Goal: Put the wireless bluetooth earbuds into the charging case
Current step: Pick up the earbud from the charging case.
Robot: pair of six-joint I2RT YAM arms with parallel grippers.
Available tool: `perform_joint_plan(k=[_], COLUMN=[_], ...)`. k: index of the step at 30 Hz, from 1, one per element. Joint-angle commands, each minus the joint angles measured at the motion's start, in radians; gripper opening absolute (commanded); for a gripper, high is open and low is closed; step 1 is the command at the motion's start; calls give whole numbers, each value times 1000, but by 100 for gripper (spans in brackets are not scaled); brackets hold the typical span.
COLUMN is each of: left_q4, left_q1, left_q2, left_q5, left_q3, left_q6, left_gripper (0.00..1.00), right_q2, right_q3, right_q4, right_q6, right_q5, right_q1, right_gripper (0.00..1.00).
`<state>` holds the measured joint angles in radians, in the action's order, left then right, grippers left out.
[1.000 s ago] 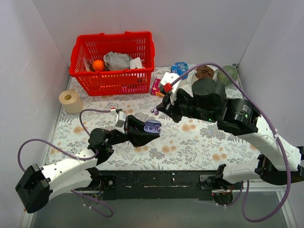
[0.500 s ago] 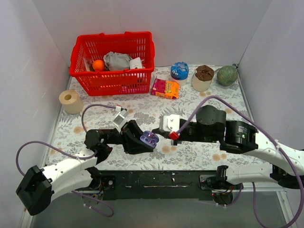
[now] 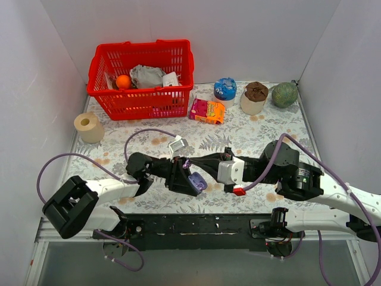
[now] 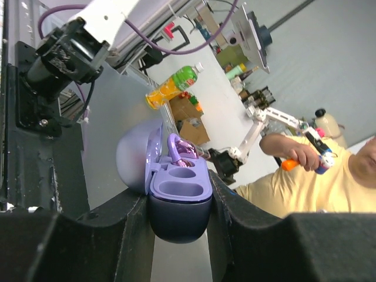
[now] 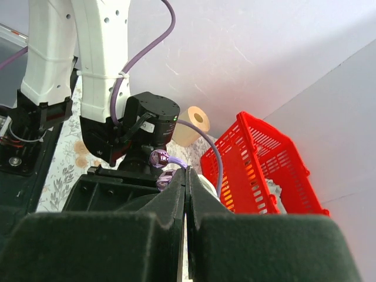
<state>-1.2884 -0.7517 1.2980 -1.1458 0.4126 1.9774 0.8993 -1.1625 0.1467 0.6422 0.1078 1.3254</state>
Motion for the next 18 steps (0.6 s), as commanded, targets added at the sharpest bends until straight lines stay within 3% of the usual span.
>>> perform_joint_plan(k=[1, 6, 12, 18], left_q4=[-558, -558, -558, -558], left_q1=[3, 3, 9, 20], left_q2=[-52, -92, -126, -134], left_q5=[-66, -58, -40, -8], left_q3=[69, 106, 132, 127], left_q6=[314, 288, 256, 219], left_gripper=[0, 0, 0, 0], right_q2=[3, -26, -49, -68], right_q3=[6, 95, 138, 162], right_q4=[-82, -178, -274, -283], right_q6=[74, 220, 220, 263], right_q5=[58, 95, 52, 105], right_q1=[8, 8, 8, 8], right_gripper=[1, 1, 1, 1])
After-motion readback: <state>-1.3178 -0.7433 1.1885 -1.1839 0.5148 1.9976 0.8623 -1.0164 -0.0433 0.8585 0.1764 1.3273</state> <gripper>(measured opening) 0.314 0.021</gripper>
